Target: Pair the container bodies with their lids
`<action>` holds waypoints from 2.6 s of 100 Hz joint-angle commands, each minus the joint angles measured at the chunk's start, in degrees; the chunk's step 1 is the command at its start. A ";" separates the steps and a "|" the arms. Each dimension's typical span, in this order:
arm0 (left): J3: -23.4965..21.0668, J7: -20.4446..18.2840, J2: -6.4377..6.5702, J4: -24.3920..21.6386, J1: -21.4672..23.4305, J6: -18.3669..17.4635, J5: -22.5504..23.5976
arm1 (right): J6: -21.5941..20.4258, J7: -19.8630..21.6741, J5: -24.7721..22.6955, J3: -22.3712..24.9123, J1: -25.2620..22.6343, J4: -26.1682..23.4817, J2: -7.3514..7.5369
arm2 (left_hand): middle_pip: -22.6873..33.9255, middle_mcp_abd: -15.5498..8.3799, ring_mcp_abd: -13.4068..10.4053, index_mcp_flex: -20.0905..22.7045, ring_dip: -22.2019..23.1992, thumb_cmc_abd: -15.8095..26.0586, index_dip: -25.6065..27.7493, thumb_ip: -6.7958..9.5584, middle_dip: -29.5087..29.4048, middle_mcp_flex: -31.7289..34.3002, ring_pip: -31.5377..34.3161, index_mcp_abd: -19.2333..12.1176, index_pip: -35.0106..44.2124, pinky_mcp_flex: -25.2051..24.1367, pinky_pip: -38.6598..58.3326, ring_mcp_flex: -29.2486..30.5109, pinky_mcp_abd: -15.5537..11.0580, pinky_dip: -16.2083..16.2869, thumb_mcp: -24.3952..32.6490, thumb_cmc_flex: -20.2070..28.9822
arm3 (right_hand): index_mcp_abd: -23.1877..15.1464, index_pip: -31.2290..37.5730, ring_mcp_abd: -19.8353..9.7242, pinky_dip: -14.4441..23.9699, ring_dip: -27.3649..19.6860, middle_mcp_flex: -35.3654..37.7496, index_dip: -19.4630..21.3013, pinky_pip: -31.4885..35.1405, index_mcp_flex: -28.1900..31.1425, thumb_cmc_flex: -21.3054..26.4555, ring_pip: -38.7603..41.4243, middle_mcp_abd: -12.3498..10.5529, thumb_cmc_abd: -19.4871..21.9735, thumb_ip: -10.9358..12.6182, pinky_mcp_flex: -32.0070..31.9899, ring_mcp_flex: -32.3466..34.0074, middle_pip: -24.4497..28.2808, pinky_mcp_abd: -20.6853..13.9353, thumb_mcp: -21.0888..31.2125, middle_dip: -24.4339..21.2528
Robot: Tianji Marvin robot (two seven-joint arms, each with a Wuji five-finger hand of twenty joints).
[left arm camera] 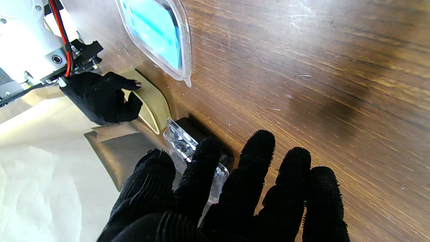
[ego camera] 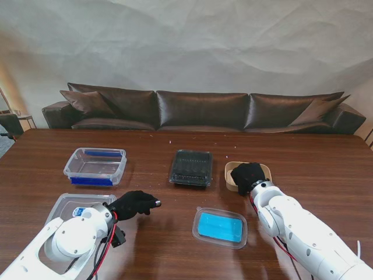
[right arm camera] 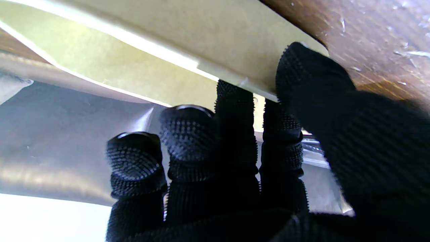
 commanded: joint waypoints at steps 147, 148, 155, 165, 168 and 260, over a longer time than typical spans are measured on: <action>-0.75 -0.18 -0.20 0.62 0.63 -2.71 -0.66 | 8.81 9.04 2.40 2.92 -10.55 -15.65 -1.24 | -0.07 0.91 -0.09 1.13 -0.64 2.60 0.41 -0.61 -0.54 -0.91 -0.81 0.01 0.12 -1.17 -1.04 -0.88 -2.43 0.32 -0.84 -0.93 | 4.74 2.46 -2.53 -1.57 3.74 3.21 2.21 5.01 0.96 1.10 10.37 3.57 1.64 0.97 2.55 2.06 4.49 1.83 3.62 5.06; -0.76 -0.18 -0.20 0.62 0.63 -2.71 -0.66 | 8.82 8.99 2.44 2.89 -10.53 -15.61 -1.26 | -0.06 0.84 -0.09 1.09 -0.64 2.65 0.41 -0.62 -0.53 -0.89 -0.81 -0.01 0.11 -1.17 -1.04 -0.89 -2.43 0.32 -0.86 -0.99 | 4.77 2.38 -2.50 -1.56 3.73 3.21 2.19 5.01 0.84 1.09 10.35 3.57 1.68 0.98 2.50 2.06 4.50 1.83 3.61 5.08; -0.78 -0.20 -0.20 0.61 0.64 -2.68 -0.65 | 8.82 8.84 2.48 2.79 -10.44 -15.51 -1.28 | -0.06 0.87 -0.04 1.13 -0.63 2.60 0.42 -0.62 -0.54 -0.88 -0.79 -0.08 0.12 -1.17 -1.04 -0.84 -2.43 0.32 -0.87 -0.98 | 4.83 2.32 -2.46 -1.53 3.65 2.94 2.26 5.04 0.79 0.95 10.22 3.54 1.92 1.02 2.42 2.04 4.42 1.75 3.56 5.12; -0.78 -0.22 -0.20 0.61 0.63 -2.69 -0.66 | 8.79 8.60 2.77 2.68 -10.33 -15.34 -1.36 | -0.06 0.80 -0.12 1.11 -0.61 2.62 0.42 -0.62 -0.54 -0.89 -0.78 -0.03 0.12 -1.17 -1.04 -0.85 -2.43 0.32 -0.86 -0.99 | 4.93 2.19 -2.29 -1.50 3.44 2.76 2.34 5.05 0.66 0.90 9.84 3.62 2.32 1.11 2.33 2.03 4.40 1.72 3.50 5.23; -0.78 -0.22 -0.20 0.62 0.62 -2.70 -0.66 | 8.77 8.41 3.00 2.62 -10.28 -15.23 -1.42 | -0.07 0.93 -0.10 1.11 -0.62 2.61 0.42 -0.62 -0.54 -0.90 -0.81 0.00 0.12 -1.17 -1.04 -0.89 -2.43 0.32 -0.86 -0.97 | 5.02 2.13 -2.06 -1.50 3.42 2.72 2.35 5.02 0.58 0.93 9.82 3.64 2.42 1.15 2.28 2.04 4.38 1.72 3.51 5.24; -0.76 -1.26 0.06 0.64 0.03 -3.35 -0.49 | 3.96 9.69 0.12 8.33 -14.44 -19.92 -0.59 | -0.05 0.90 -0.04 1.12 -0.61 2.58 0.43 -0.61 -0.54 -0.87 -0.75 0.05 0.12 -1.16 -1.07 -0.79 -2.49 0.33 -0.84 -0.98 | 5.57 -23.56 0.61 1.02 1.05 -16.39 15.82 0.67 -6.47 -13.33 1.97 5.87 2.81 10.74 -8.31 -4.06 5.40 1.86 -0.25 2.58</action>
